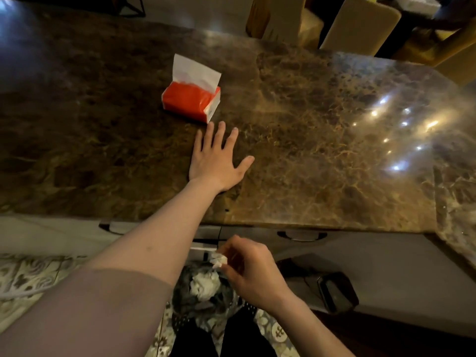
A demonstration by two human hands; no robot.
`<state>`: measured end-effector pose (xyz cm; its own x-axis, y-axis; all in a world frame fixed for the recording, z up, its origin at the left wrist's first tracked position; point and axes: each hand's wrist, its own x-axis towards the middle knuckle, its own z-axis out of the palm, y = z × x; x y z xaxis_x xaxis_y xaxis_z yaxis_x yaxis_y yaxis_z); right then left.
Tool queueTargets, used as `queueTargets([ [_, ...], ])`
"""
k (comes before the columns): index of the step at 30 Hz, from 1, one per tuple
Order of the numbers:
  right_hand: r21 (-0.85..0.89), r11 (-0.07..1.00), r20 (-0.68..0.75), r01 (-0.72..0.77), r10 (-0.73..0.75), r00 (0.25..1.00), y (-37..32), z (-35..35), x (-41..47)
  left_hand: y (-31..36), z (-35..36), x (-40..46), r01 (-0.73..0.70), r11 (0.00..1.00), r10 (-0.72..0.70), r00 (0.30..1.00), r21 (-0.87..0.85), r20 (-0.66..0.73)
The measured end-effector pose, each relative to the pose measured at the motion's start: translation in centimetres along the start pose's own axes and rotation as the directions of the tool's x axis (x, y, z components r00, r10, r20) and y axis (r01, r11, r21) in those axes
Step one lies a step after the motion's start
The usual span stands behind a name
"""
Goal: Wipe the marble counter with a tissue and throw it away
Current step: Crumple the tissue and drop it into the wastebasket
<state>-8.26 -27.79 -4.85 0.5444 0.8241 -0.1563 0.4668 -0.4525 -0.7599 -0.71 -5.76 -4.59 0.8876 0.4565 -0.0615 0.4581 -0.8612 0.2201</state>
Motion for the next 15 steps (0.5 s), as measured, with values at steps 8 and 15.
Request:
queueTargets([
  [8,-0.268,0.956,0.077,-0.123,0.148,0.986,2.8,6.2,-0.2,0.1,0.4,0.1,-0.007,1.0,0.008,0.999,0.022,-0.035],
  [15,-0.35,0.93,0.158,-0.113,0.178,0.971,2.9,7.2,-0.3,0.0,0.4,0.1,-0.003,1.0,0.005,0.999,0.027,-0.049],
])
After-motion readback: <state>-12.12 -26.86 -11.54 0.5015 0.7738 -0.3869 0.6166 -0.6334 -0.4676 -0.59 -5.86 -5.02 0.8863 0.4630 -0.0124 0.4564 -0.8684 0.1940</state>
